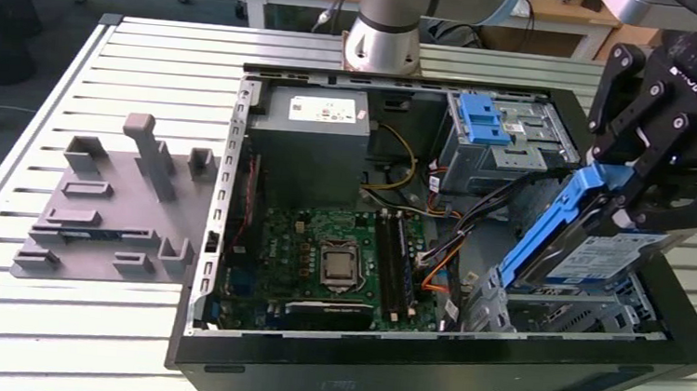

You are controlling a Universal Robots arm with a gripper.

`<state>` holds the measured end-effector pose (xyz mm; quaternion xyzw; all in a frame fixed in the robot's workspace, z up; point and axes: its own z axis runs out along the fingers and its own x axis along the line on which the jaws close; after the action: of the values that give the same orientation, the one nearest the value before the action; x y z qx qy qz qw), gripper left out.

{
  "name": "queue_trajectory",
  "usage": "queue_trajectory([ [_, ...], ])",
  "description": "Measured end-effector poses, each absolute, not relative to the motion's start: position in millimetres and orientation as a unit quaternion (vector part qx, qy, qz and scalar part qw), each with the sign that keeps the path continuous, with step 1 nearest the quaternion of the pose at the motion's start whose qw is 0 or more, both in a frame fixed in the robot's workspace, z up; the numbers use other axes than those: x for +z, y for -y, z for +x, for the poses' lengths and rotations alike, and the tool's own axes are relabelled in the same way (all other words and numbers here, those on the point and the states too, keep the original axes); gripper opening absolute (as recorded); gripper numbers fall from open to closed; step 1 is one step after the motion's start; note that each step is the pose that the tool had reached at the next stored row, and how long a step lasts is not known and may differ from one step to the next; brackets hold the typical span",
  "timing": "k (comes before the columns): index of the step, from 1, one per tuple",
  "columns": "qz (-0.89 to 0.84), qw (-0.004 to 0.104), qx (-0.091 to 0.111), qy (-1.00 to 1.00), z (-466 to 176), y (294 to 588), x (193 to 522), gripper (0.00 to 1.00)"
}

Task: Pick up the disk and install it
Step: 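Insert the disk into the insertion slot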

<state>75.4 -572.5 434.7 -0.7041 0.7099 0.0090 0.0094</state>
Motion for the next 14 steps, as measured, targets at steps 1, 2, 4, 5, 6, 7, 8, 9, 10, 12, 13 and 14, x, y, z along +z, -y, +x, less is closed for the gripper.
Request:
queue_trajectory([
  [1,-0.704,0.009,0.009,-0.71,75.5,572.5,434.4,0.36],
  [2,-0.704,0.009,0.009,-0.71,75.5,572.5,434.1,0.36],
  [4,-0.704,0.009,0.009,-0.71,75.5,572.5,433.4,0.36],
  [5,-0.704,0.009,0.009,-0.71,75.5,572.5,432.9,0.36],
  [6,-0.704,0.009,0.009,-0.71,75.5,572.5,432.0,0.36],
  [7,-0.704,0.009,0.009,-0.71,75.5,572.5,431.5,0.36],
  [8,-0.704,0.009,0.009,-0.71,75.4,572.5,430.9,0.36],
  [9,-0.704,0.009,0.009,-0.71,75.5,572.5,430.4,0.36],
  [10,-0.704,0.009,0.009,-0.71,75.5,572.5,429.9,0.36],
  [12,-0.704,0.009,0.009,-0.71,75.5,572.5,428.8,0.36],
  [13,-0.704,0.009,0.009,-0.71,75.5,572.5,428.2,0.36],
  [14,-0.704,0.009,0.009,-0.71,75.4,572.5,427.6,0.36],
])
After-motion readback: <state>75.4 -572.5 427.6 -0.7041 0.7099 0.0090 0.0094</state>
